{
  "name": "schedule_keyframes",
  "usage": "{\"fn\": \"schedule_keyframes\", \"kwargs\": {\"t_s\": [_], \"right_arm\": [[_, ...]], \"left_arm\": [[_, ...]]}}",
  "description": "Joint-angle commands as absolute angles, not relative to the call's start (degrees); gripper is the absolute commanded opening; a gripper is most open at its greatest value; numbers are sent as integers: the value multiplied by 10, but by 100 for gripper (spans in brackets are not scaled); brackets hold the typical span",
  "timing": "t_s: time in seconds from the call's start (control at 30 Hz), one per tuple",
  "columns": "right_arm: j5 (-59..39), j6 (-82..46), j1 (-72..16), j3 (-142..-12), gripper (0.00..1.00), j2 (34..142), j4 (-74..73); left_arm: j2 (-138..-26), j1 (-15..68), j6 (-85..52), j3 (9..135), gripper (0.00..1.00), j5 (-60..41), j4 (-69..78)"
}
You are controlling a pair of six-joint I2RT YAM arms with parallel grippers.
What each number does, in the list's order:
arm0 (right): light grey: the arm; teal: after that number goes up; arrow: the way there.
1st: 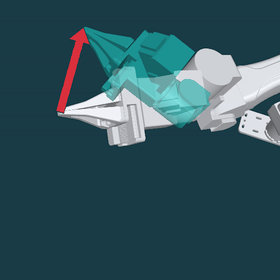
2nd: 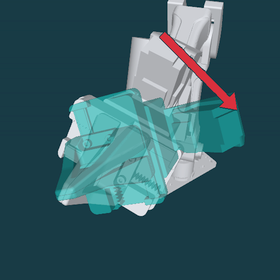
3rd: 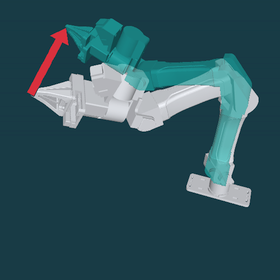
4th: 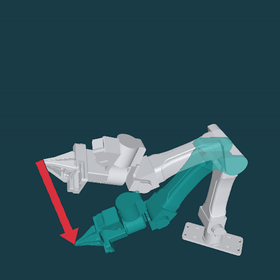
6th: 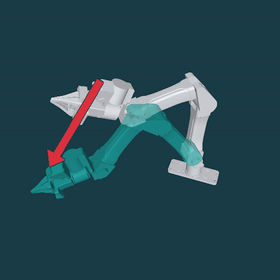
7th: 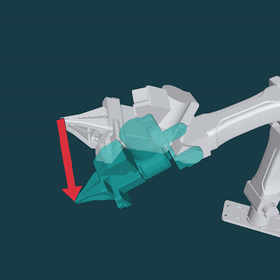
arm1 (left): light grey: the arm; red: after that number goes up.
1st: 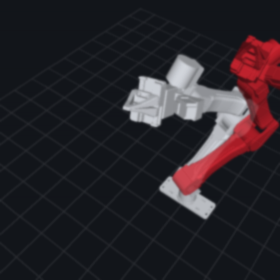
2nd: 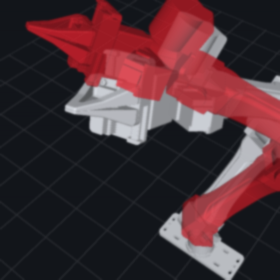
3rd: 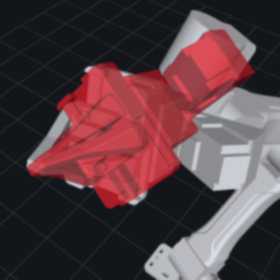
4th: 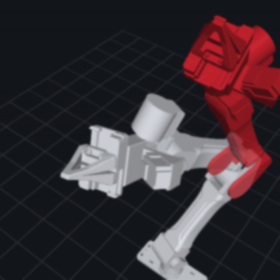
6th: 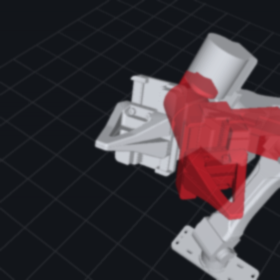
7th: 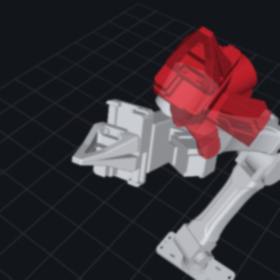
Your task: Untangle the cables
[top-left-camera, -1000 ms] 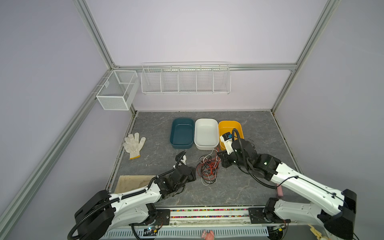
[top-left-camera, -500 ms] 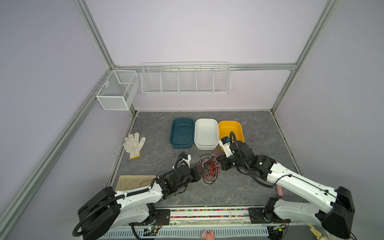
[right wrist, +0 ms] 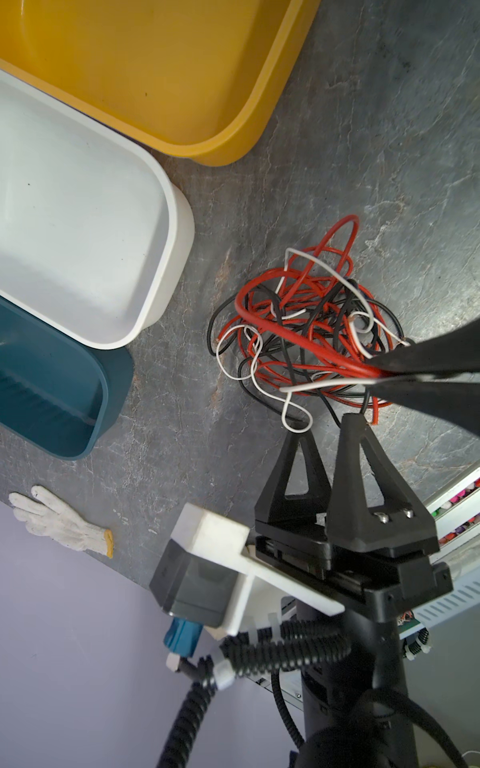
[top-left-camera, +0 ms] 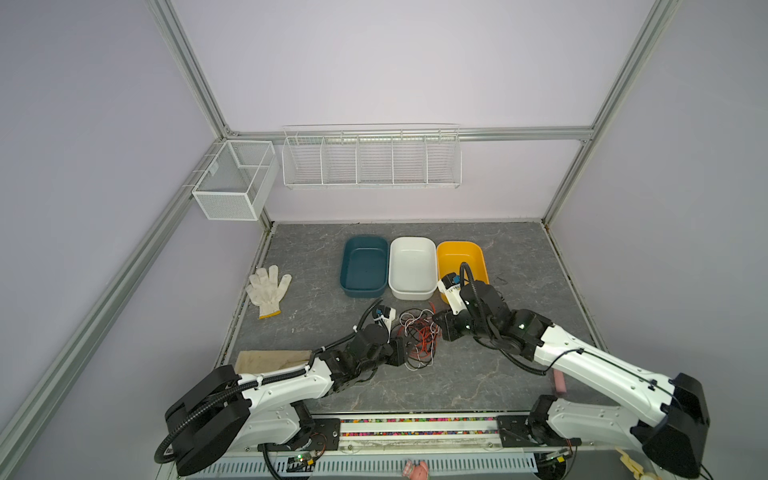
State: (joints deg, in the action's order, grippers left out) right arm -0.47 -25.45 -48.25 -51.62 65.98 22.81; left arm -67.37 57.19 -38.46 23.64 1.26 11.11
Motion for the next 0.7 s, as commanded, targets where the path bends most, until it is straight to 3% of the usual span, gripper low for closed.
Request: {"fn": "schedule_keyframes", "kwargs": {"t_s": [0.0, 0.47, 0.67], "right_arm": [[-15, -250, -478, -511, 6, 661, 221], [-25, -245, -478, -522, 6, 663, 228], [-32, -247, -478, -524, 6, 662, 228]], "left_arm": [[-645, 574, -313, 240, 57, 25, 85], [-646, 575, -140, 288, 58, -27, -35], [-646, 575, -109, 275, 57, -25, -11]]}}
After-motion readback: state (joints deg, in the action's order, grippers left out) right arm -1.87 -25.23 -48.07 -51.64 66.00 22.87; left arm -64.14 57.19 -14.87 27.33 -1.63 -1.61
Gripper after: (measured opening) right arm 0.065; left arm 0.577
